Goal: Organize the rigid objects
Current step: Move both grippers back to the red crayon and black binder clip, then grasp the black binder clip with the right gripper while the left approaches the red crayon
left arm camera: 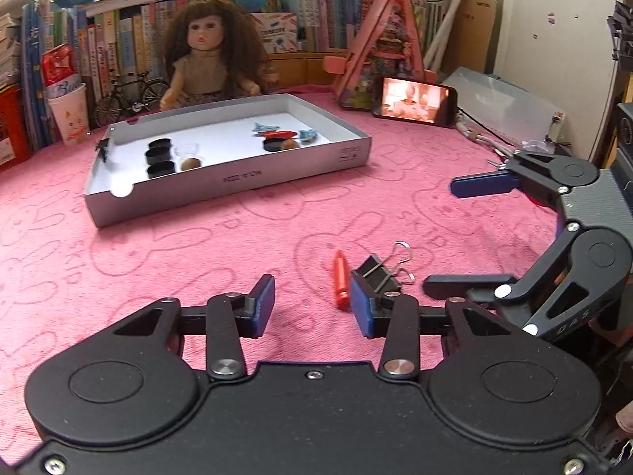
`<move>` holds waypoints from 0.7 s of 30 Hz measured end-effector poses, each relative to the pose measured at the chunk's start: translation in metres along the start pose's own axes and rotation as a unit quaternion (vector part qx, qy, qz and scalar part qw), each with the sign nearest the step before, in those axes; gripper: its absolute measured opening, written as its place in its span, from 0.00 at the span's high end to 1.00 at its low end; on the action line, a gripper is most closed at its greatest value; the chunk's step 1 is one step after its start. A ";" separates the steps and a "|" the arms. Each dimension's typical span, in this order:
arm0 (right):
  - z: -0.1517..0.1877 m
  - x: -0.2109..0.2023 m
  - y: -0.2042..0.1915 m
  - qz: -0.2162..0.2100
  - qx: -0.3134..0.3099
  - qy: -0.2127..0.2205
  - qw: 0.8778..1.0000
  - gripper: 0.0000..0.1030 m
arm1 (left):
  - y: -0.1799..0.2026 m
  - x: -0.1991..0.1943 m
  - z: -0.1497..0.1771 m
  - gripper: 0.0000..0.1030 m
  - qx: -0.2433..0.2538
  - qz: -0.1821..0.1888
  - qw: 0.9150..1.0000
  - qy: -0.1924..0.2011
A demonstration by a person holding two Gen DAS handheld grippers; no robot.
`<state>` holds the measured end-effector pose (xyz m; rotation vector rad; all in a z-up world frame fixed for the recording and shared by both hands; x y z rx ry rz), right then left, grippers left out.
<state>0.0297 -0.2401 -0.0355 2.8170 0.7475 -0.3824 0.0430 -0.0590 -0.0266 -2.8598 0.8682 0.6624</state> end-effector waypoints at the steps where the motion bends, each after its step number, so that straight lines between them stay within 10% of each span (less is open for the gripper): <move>1: 0.001 0.002 -0.002 0.000 0.000 0.000 1.000 0.00 | 0.002 0.002 0.000 0.66 0.000 0.002 1.000 -0.001; 9: 0.004 0.015 -0.010 0.003 -0.010 -0.005 1.000 0.00 | 0.008 0.015 0.003 0.91 0.020 -0.024 1.000 0.001; 21: 0.006 0.027 -0.007 0.028 0.012 -0.002 1.000 0.00 | -0.025 0.006 0.005 0.91 0.023 -0.070 0.997 0.000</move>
Point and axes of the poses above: each gripper's, at about its wrist camera, not at the fingertips, and x roughly the way its jaws point, y to its right, z to its underside, the point moved 4 cm from there along x, roughly the way its jaws point, and after that the axes turned 12 degrees about y, right-handed, at the moved point
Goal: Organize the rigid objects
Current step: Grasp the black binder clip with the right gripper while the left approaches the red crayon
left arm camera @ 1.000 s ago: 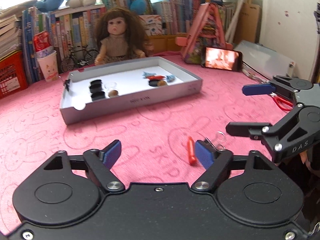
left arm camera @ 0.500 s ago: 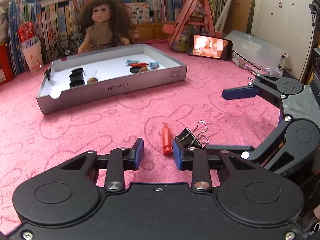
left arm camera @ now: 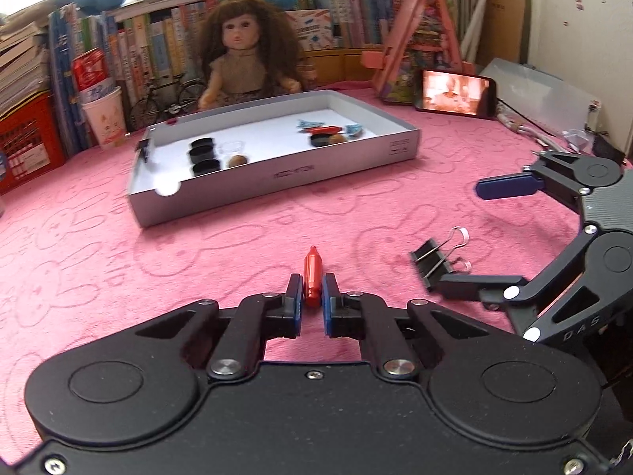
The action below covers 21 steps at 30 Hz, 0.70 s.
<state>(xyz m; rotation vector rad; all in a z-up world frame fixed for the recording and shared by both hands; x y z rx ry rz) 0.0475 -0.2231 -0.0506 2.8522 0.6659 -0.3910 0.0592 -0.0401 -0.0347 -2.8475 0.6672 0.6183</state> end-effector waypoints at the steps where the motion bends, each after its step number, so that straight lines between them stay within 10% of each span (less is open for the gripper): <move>1: 0.000 0.000 0.001 0.003 0.002 0.000 1.000 0.00 | -0.003 -0.001 0.001 0.90 -0.001 -0.004 1.000 -0.001; 14: -0.002 0.011 0.007 -0.005 0.010 -0.021 1.000 0.07 | -0.021 -0.005 0.005 0.75 0.000 -0.038 0.999 0.008; 21: -0.008 0.014 -0.004 -0.057 0.006 -0.024 0.998 0.32 | -0.033 -0.005 0.005 0.71 -0.013 -0.058 0.998 0.007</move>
Point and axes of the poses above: each gripper's, at about its wrist camera, not at the fingertips, and x roughly the way its jaws point, y to its right, z to its underside, the point moved 4 cm from there along x, roughly the way its jaws point, and after that the axes turned 12 degrees about y, right-handed, at the moved point
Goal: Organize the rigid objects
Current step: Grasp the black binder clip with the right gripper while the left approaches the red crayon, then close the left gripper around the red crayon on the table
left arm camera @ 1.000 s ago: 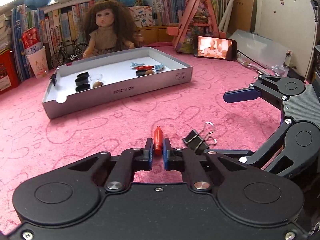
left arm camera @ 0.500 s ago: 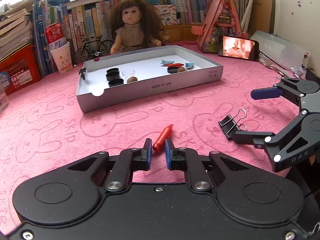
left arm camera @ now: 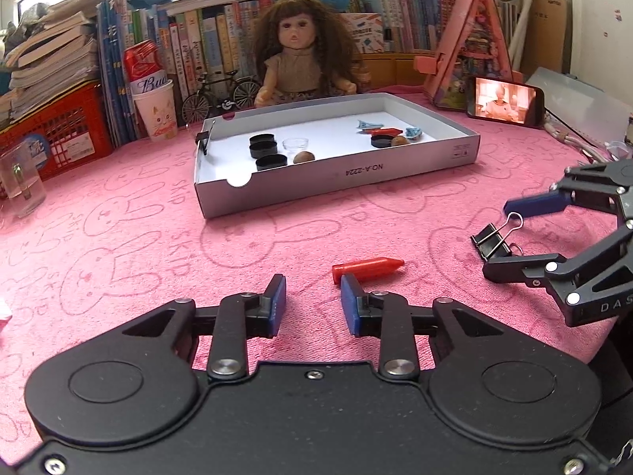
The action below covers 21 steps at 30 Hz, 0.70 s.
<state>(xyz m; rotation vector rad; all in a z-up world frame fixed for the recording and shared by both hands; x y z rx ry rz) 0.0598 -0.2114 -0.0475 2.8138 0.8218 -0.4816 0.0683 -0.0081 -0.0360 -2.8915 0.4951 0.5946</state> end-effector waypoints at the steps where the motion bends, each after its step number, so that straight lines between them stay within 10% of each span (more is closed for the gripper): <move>1: -0.001 0.000 -0.002 -0.009 0.000 -0.001 1.000 0.34 | 0.000 0.000 0.000 0.71 0.000 0.000 1.000 0.000; 6: -0.003 0.000 -0.008 -0.023 -0.004 -0.002 1.000 0.58 | 0.002 -0.001 0.001 0.72 0.005 -0.005 1.000 0.003; 12: -0.001 0.002 0.003 0.071 0.029 0.009 0.997 0.58 | 0.002 -0.001 0.001 0.71 -0.007 -0.007 1.000 0.004; 17: 0.002 0.003 0.023 0.211 0.108 0.005 0.971 0.59 | 0.001 -0.001 0.002 0.70 -0.019 -0.015 1.000 0.007; 21: -0.001 0.004 0.017 0.212 0.125 -0.004 0.969 0.56 | 0.003 -0.001 0.001 0.68 -0.024 -0.021 0.999 0.008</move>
Point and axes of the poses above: each gripper's, at about its wrist camera, not at the fingertips, and x roughly the way its jaws point, y to its right, z to its underside, the point moved 4 cm from there along x, roughly the way its jaws point, and after that the axes turned 12 degrees about y, right-handed, at the moved point
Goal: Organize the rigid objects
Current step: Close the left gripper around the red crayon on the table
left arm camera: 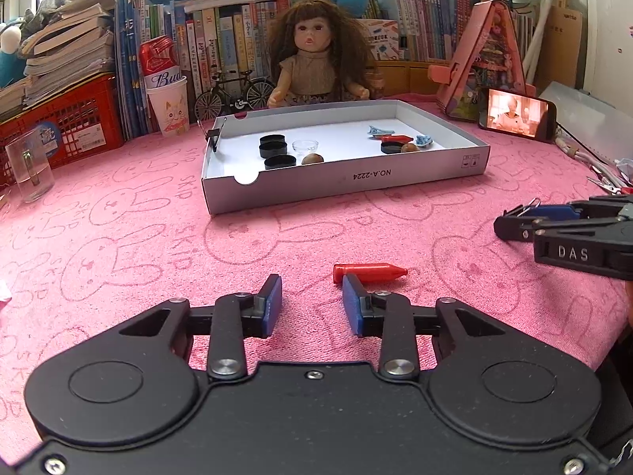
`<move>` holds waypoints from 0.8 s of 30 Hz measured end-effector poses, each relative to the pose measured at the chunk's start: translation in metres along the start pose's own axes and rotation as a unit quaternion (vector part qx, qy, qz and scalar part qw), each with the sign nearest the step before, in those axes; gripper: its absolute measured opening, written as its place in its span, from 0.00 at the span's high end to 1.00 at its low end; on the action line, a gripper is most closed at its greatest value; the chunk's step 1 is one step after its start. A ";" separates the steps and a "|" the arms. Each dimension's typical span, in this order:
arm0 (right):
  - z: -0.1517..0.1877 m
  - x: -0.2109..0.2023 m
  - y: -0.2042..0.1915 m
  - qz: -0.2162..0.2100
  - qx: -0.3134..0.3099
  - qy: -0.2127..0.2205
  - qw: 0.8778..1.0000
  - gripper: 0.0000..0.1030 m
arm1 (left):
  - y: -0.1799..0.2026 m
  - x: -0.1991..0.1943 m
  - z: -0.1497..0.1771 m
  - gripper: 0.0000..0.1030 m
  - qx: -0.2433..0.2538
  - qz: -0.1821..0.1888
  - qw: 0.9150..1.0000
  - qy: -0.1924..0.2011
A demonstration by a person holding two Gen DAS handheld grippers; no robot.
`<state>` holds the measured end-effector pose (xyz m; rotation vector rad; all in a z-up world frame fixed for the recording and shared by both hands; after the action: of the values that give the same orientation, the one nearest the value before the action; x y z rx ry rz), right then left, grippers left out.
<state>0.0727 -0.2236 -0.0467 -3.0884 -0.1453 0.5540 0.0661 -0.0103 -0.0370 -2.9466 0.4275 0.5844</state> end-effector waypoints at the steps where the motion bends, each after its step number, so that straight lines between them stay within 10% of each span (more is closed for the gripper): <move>1: 0.000 -0.001 -0.002 -0.012 -0.001 -0.004 1.000 0.56 | 0.000 0.000 0.000 0.67 -0.002 0.000 1.000 0.000; 9: -0.001 -0.013 -0.011 -0.095 -0.013 -0.020 0.995 0.35 | -0.002 0.000 0.001 0.65 -0.009 0.000 1.000 0.002; 24: 0.008 -0.011 -0.009 -0.038 0.000 0.037 0.999 0.35 | 0.017 -0.009 0.004 0.51 -0.025 0.017 0.999 0.020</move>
<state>0.0592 -0.2158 -0.0501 -3.0832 -0.2622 0.4354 0.0516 -0.0233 -0.0384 -3.0091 0.4762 0.5476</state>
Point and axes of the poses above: each gripper's, at about its wrist camera, not at the fingertips, and x roughly the way its jaws point, y to its right, z to its underside, the point moved 4 cm from there along x, roughly the way its jaws point, and after that the axes turned 12 degrees about y, right-handed, at the moved point
